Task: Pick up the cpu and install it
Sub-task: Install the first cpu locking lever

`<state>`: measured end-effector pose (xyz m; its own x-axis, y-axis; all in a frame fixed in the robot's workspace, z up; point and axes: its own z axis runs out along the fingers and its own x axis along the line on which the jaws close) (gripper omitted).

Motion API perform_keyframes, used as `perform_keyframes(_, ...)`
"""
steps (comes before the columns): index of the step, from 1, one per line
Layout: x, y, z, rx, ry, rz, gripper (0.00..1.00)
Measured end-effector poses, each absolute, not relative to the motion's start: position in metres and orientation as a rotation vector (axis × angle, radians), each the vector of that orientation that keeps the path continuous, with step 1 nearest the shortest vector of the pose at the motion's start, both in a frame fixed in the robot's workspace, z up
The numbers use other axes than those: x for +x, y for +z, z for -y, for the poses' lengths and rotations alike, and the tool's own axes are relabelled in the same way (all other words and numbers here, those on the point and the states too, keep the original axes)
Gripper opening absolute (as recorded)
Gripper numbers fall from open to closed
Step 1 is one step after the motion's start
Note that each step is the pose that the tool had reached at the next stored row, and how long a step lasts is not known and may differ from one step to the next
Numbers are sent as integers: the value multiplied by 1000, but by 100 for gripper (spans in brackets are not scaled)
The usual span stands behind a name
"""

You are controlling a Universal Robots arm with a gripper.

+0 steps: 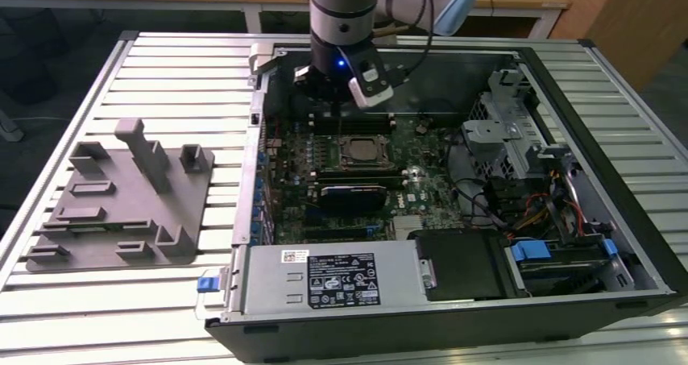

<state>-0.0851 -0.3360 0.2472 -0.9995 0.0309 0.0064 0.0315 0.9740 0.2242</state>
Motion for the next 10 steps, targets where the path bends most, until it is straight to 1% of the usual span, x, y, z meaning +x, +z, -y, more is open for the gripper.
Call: perform_keyframes(10, -72, 247, 336, -52, -352, 3117, 11)
